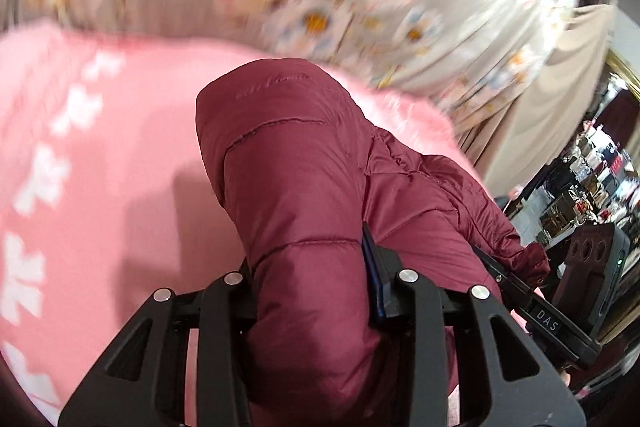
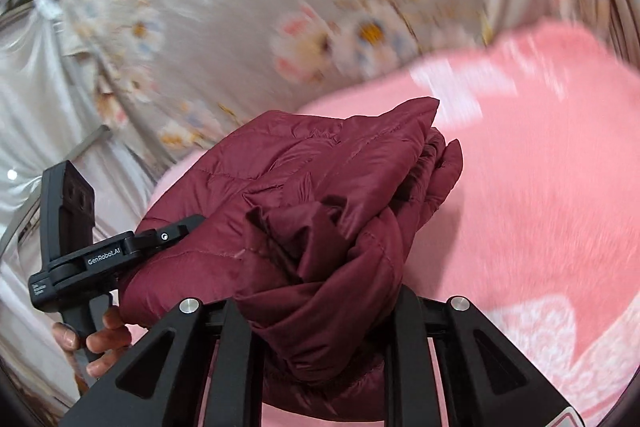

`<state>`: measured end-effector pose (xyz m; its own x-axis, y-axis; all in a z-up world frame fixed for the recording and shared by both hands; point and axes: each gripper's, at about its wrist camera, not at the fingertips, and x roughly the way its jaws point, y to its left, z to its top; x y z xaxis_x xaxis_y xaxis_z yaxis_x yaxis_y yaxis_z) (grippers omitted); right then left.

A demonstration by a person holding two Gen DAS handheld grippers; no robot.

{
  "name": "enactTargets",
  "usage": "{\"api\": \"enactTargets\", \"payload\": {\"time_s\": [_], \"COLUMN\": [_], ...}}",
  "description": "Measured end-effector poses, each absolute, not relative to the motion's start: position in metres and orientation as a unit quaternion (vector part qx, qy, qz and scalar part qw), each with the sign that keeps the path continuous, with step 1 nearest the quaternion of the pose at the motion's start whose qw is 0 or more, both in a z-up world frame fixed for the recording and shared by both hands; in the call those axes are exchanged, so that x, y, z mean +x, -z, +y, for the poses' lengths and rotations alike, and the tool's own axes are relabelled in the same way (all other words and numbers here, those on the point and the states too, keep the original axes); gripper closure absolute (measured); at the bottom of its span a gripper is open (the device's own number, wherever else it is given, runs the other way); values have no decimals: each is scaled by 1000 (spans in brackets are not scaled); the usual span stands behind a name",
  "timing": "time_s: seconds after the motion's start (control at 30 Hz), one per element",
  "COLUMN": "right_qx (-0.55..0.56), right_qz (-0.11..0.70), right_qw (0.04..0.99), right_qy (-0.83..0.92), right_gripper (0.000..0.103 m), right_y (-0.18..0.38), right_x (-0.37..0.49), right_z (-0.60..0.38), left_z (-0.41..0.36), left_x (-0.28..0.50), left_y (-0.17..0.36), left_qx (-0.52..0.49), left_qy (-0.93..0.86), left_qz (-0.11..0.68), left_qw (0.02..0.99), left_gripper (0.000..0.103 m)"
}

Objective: Fold large clothes

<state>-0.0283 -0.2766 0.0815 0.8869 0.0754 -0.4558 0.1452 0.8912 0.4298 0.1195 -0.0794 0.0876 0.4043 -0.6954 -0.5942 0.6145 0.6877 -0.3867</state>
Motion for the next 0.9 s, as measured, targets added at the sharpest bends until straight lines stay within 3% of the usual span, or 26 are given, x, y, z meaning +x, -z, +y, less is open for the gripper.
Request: {"api": "enactTargets", "payload": {"time_s": [0.27, 0.47, 0.7, 0.9], "right_qx": [118, 74, 50, 60], "right_qz": [83, 25, 40, 117], "right_qw": [989, 997, 997, 991], "right_qy": [0, -23, -31, -23], "right_gripper": [87, 87, 87, 87], "right_y": [-185, -229, -203, -125], "right_x": [-45, -22, 44, 117], "right_z": [-209, -171, -145, -150], "left_z": [-23, 15, 48, 43], "left_x": [79, 81, 139, 209], "left_y": [-202, -243, -224, -145], "left_qx": [-18, -5, -2, 20], "left_qy": [402, 384, 379, 366], "left_qz": [191, 71, 70, 125], "left_qw": [895, 920, 923, 922], "left_gripper": [68, 67, 67, 67]}}
